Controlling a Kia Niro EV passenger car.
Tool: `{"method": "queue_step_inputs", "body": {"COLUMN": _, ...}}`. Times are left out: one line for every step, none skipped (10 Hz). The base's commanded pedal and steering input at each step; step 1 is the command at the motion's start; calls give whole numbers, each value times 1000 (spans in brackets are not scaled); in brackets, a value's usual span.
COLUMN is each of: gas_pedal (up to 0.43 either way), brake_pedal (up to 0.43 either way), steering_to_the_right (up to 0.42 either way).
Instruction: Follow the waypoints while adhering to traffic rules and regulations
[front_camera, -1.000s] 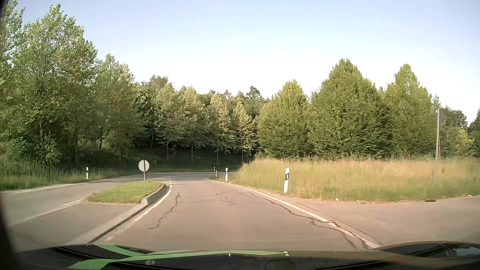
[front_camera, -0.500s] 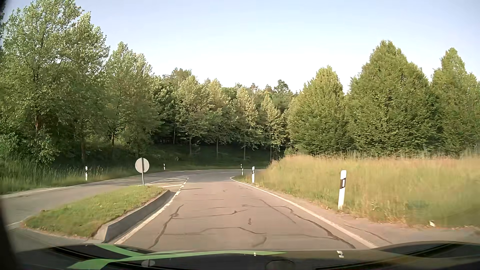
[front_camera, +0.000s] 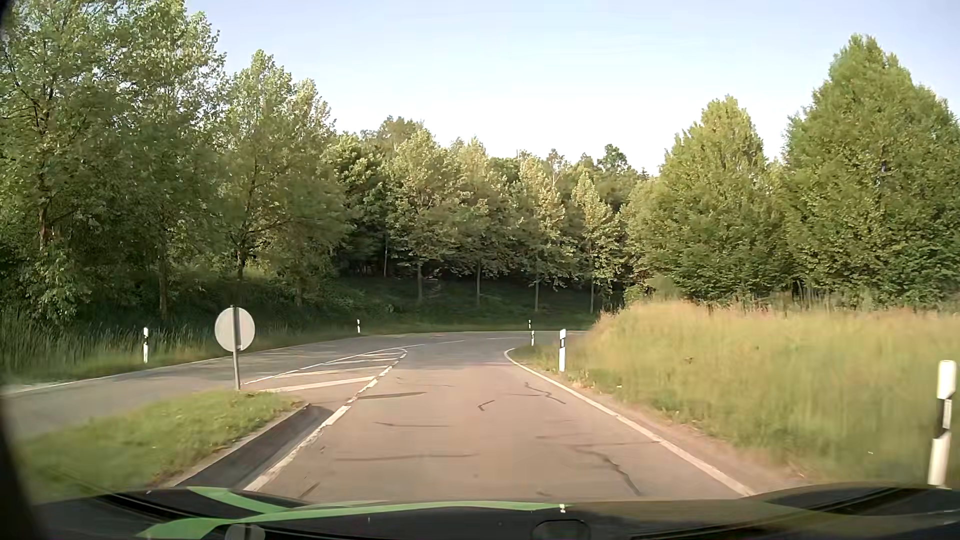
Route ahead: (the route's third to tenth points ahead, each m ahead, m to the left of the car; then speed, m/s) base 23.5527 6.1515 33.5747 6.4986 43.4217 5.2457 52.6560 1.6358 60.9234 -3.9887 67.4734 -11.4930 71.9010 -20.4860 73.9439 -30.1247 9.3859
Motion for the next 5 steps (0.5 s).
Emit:
{"method": "queue_step_inputs", "body": {"gas_pedal": 150, "brake_pedal": 0, "steering_to_the_right": -69}}
{"method": "queue_step_inputs", "body": {"gas_pedal": 150, "brake_pedal": 0, "steering_to_the_right": -65}}
{"method": "queue_step_inputs", "body": {"gas_pedal": 150, "brake_pedal": 0, "steering_to_the_right": -59}}
{"method": "queue_step_inputs", "body": {"gas_pedal": 150, "brake_pedal": 0, "steering_to_the_right": -50}}
{"method": "queue_step_inputs", "body": {"gas_pedal": 150, "brake_pedal": 0, "steering_to_the_right": -42}}
